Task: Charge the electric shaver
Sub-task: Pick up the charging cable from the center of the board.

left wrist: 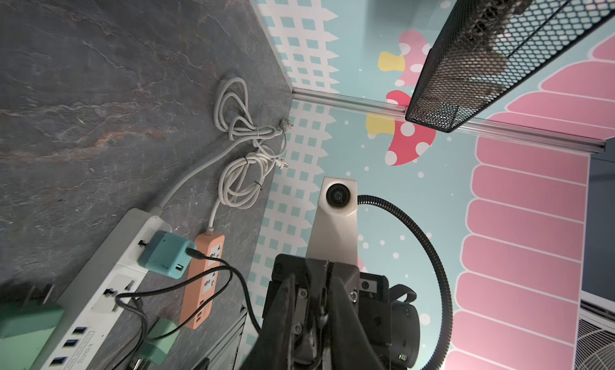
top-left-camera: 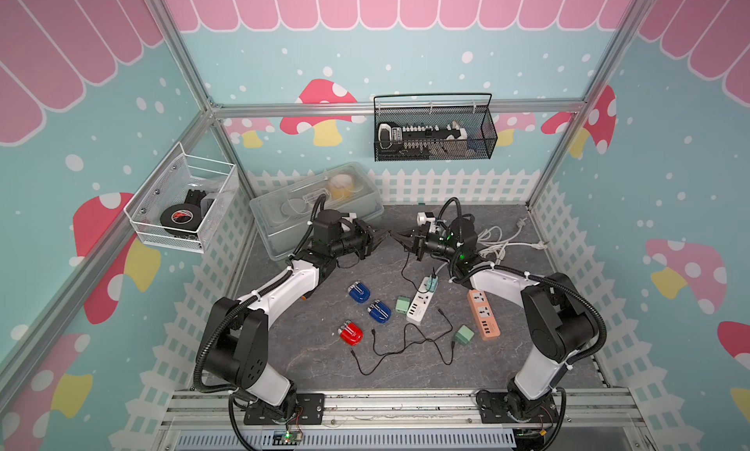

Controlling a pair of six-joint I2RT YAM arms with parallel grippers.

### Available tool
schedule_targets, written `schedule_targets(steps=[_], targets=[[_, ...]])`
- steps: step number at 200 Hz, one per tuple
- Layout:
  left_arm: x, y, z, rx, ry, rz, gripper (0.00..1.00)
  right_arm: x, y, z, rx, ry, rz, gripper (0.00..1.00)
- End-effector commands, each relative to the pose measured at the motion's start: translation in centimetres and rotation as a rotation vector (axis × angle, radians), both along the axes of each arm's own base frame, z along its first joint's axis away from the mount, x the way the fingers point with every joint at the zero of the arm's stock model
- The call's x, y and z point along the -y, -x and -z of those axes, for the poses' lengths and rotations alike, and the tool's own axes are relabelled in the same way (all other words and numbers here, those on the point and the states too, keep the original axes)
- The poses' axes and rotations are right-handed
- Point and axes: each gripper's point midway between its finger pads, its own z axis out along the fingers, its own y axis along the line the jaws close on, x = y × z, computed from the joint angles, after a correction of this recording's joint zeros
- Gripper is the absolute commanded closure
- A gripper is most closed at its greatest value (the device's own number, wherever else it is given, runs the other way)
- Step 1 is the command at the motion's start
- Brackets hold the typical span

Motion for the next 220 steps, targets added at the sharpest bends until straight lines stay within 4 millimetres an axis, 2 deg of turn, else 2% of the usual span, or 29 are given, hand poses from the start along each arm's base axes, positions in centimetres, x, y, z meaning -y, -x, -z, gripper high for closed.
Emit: schedule_targets(steps=[1,67,98,161,182,194,220], targets=[[0.0,0.7,-1.1,0.039,-0.046,0.060,0.80,-0.4,0.2,-1.6,0.037,-0.019,-0.044,1.00],[0.5,0.4,-0.9,0.037,-0.035,0.069,0.79,-0.5,0.5,-0.6,0.008,-0.005,-0.062,1.00],[0.7,0.4,-0.8,0.034,-0.026,0.071,0.90,-0.5,0.4,-0.6,0.009,-0.006,-0.059,1.00],[1.1,0.5,-0.6,0.024,-0.014,0.081,0.92,-0.6,0.2,-0.5,0.006,-0.018,-0.055,1.00],[1.2,0.6,-0.7,0.027,-0.011,0.081,1.00,-0.7,0.0,-0.5,0.003,-0.023,-0.049,1.00],[1.2,0.6,-0.7,0.029,-0.006,0.073,1.00,-0.5,-0.1,-0.5,-0.002,-0.025,-0.038,1.00],[1.3,0.8,-0.7,0.032,-0.004,0.056,1.00,-0.6,-0.3,-0.5,-0.008,-0.035,-0.026,0.86]])
